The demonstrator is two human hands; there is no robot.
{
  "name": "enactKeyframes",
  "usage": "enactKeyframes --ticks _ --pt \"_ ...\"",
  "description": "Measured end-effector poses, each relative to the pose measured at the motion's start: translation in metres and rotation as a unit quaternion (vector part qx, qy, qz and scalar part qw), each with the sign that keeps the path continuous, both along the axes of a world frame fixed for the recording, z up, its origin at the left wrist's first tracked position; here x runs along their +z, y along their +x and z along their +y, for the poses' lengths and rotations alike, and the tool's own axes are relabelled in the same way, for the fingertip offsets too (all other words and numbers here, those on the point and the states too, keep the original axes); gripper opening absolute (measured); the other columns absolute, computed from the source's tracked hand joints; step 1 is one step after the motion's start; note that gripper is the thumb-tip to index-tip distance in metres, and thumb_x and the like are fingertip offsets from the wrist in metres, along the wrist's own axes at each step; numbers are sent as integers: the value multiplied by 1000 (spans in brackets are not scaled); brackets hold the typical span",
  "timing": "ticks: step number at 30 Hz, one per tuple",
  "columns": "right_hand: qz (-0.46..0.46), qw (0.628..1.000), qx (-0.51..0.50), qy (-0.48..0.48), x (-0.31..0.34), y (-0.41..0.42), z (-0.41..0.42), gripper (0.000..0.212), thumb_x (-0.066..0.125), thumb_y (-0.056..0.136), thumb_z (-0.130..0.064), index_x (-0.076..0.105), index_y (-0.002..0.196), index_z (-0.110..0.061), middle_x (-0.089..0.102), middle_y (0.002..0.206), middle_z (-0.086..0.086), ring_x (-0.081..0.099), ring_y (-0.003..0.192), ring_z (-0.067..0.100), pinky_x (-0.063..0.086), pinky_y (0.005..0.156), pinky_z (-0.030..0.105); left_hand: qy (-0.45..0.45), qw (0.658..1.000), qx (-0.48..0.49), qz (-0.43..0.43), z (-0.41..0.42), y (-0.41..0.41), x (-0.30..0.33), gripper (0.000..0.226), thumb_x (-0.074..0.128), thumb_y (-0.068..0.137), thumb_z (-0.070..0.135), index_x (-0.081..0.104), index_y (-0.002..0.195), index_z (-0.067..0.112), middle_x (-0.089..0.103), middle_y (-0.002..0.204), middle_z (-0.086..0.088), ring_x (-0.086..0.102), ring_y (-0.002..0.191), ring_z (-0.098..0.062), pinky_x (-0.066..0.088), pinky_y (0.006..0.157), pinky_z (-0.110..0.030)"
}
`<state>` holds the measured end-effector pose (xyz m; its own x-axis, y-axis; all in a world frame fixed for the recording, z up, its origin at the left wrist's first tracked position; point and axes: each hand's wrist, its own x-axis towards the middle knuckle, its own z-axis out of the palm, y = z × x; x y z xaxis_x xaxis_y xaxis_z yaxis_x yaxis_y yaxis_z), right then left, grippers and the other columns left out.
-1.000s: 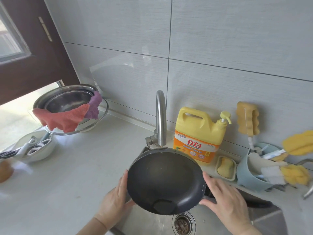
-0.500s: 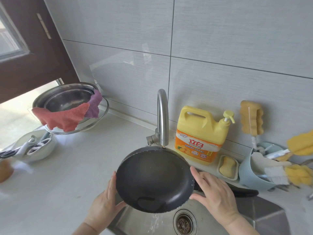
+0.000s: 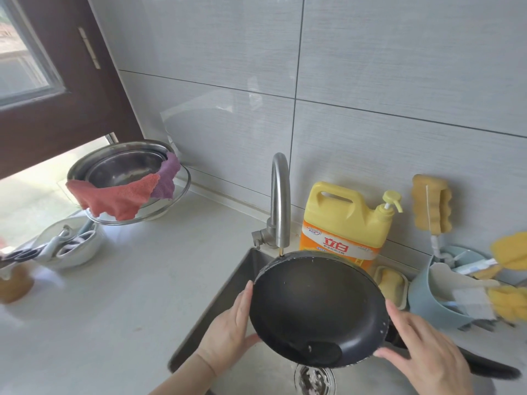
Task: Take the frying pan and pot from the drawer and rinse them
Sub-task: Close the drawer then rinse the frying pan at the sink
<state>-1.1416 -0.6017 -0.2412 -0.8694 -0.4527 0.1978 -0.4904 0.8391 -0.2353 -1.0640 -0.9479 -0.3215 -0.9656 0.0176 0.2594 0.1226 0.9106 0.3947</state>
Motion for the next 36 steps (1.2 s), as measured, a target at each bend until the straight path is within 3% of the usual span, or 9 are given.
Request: enactKeyframes --ticks 3,6,10,17,19,24,27,31,36 --pt "7 1000 18 5 -4 -3 -10 102 55 66 -64 11 154 -37 69 89 4 69 68 26 54 54 35 -4 999 15 34 -13 9 0 103 51 86 63 -2 156 11 49 144 -16 73 83 -25 56 59 -23" --pt "-4 999 41 16 -8 -6 -26 121 75 58 -61 9 155 -31 65 89 -1 65 68 22 54 53 35 5 998 39 56 -33 24 -2 95 37 90 72 0 157 16 32 157 -1 73 89 -27 57 63 -26" --pt "-25 998 61 7 -9 -10 -47 138 90 46 -54 11 155 -28 59 90 -8 61 71 16 51 56 31 3 997 74 36 -57 41 0 97 35 87 76 1 157 18 56 137 -17 75 77 -24 56 53 -26" --pt "-22 999 43 -17 1 -8 -45 136 89 48 -55 10 156 -27 60 88 -7 61 71 16 51 55 30 -23 996 78 21 -65 51 8 99 35 87 76 0 157 15 60 132 -19 75 78 -21 57 52 -26" --pt "-28 999 25 -25 8 -5 -33 131 85 53 -56 8 156 -28 61 88 -5 62 68 18 52 53 32 -29 997 71 16 -55 46 9 98 36 88 75 1 157 15 57 137 -18 74 75 -23 56 51 -26" --pt "-28 999 -16 -20 22 12 12 99 51 69 -66 13 155 -32 68 89 2 68 66 24 54 49 37 -47 998 19 23 -14 23 16 98 41 91 68 3 156 6 53 140 -19 73 82 -27 56 56 -24" --pt "-35 998 -45 -6 26 24 42 84 45 79 -74 34 148 -26 72 92 7 70 63 25 54 47 38 -54 998 -14 43 15 8 25 105 50 85 61 -6 155 6 55 136 -23 73 79 -24 53 57 -23" --pt "-10 998 -64 16 37 34 63 85 36 82 -79 47 130 -8 72 83 16 64 49 30 51 41 37 -42 994 -70 73 49 -6 38 111 68 80 53 3 154 3 58 131 -20 72 86 -23 54 62 -22" --pt "23 998 -62 13 37 34 69 87 31 85 -78 43 133 -6 71 78 17 64 48 29 50 39 32 -34 994 -77 66 66 -12 46 124 89 59 45 14 147 2 65 124 -19 73 77 -20 54 61 -18"
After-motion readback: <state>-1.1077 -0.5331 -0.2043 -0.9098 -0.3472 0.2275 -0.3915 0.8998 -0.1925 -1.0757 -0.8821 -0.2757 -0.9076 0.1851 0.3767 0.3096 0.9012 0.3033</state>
